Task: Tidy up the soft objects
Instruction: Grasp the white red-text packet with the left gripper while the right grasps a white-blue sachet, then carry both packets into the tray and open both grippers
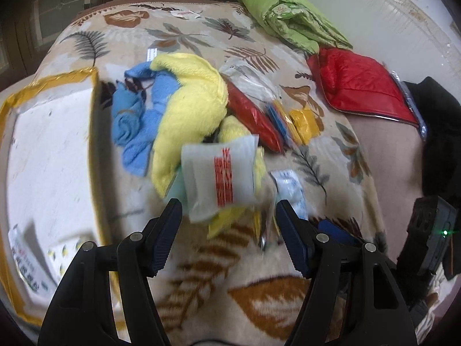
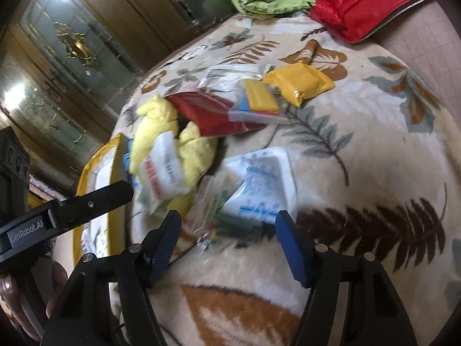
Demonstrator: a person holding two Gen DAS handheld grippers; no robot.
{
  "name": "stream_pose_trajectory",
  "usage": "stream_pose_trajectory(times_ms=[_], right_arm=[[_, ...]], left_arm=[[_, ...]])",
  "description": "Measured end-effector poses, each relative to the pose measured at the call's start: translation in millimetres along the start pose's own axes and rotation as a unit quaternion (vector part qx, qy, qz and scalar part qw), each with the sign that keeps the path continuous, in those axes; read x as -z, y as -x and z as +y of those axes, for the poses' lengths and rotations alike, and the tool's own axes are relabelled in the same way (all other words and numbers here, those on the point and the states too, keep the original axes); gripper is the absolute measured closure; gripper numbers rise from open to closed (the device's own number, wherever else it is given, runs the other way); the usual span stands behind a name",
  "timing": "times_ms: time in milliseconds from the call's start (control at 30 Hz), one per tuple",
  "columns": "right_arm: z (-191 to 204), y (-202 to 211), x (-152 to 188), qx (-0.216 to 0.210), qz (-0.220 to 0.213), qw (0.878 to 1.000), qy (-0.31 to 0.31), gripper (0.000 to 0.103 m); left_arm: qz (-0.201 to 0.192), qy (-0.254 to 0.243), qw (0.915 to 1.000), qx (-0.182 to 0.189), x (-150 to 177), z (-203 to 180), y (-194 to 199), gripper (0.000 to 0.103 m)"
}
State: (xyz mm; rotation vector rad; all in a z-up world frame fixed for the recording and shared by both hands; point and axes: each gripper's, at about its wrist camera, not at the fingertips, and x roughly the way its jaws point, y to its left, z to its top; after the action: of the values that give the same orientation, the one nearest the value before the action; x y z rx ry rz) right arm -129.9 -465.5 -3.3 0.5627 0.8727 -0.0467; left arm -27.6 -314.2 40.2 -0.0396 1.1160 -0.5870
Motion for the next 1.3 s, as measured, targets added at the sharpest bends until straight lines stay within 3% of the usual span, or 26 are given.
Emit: stream_pose_trajectory(times_ms=[200, 300, 367, 433, 500, 600, 700, 767, 1100, 1300], right_arm=[[-13.7, -18.8, -16.7, 0.027, 0.01, 0.999, -0.021, 0.044], [-15.1, -31.4, -19.9, 0.052, 0.019, 0.998, -0.019, 0.047], [-16.0, -36.5, -18.7, 0.06, 0.022, 0.998, -0.021, 0.05], [-14.5, -33.7, -17.8, 0.054, 0.015, 0.998, -0.02, 0.059], [-11.6, -32.9, -17.7, 0.061, 0.012, 0.998, -0.013, 0.063], [-8.9, -33.1, -16.0, 0.066, 0.012, 0.998, -0.003, 0.068], [-5.9, -25.8, -16.3, 0.061, 0.0, 0.998, -0.006, 0.086], [-1.0, -17.0, -16.5, 0.072, -0.012, 0.997, 0.0, 0.091], [13.4, 11.5, -9.1, 0.061, -0.036, 0.997, 0.002, 0.095], [55.7, 35.9, -5.2, 0.013, -0.056, 0.998, 0.029, 0.095]], left_arm=[[0.012, -0.001, 0.9995, -0.028, -18.8, -0.8, -33.5, 0.035], [0.014, -0.009, 0.9981, -0.059, -19.0, 1.6, -46.8, 0.035], [0.011, 0.003, 0.9986, -0.051, -17.8, 10.6, -49.6, 0.035], [-0.001, 0.021, 0.9993, -0.031, -16.5, 21.5, -43.9, 0.04], [-0.005, 0.034, 0.9994, -0.009, -13.9, 30.0, -38.0, 0.051], [0.003, 0.038, 0.9993, 0.004, -8.0, 37.2, -32.7, 0.053], [-0.002, 0.047, 0.9987, 0.02, -1.4, 43.6, -21.0, 0.054], [-0.004, 0.059, 0.9974, 0.042, 1.7, 45.5, -11.8, 0.054], [-0.032, 0.064, 0.9949, 0.07, 20.2, 48.8, 45.6, 0.054], [-0.062, 0.085, 0.9922, 0.067, 33.0, 71.5, 91.1, 0.054]])
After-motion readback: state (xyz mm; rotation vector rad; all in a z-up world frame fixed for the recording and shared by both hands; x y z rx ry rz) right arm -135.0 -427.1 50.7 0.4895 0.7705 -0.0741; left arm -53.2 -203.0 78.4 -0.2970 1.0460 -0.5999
